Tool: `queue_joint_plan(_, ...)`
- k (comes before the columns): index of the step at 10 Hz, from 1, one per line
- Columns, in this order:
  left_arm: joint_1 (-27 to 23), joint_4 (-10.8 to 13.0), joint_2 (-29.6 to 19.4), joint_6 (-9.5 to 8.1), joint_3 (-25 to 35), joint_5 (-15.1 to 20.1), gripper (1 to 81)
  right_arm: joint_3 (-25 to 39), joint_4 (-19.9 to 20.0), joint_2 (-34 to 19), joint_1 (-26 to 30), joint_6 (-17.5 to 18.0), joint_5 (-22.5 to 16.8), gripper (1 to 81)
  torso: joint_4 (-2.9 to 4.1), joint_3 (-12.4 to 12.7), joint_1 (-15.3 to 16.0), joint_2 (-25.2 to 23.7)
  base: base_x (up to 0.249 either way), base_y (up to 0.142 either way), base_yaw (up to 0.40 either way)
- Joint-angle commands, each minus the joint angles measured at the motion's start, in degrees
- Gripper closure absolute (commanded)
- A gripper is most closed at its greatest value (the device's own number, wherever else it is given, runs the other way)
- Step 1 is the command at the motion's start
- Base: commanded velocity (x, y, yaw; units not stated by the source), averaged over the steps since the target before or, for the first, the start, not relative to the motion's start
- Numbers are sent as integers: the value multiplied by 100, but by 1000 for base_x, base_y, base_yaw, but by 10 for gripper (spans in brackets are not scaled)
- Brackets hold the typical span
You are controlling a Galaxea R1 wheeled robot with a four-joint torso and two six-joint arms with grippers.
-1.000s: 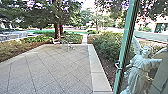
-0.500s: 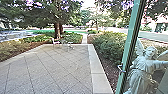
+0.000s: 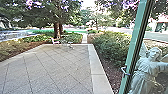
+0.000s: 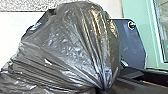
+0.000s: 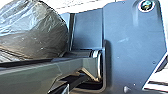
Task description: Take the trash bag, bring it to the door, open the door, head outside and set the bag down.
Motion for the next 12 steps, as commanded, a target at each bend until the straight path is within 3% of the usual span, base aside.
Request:
queue_joint_plan(1, -340, 18, 13, 40, 26, 385, 811, 98, -70, 130, 249, -59, -328, 10, 0, 0, 0, 0, 102, 0, 0)
queue_joint_plan(12, -322, 18, 13, 40, 26, 385, 811, 81, -79, 121, 239, -59, -328, 10, 0, -7, -4, 7, 103, 0, 0)
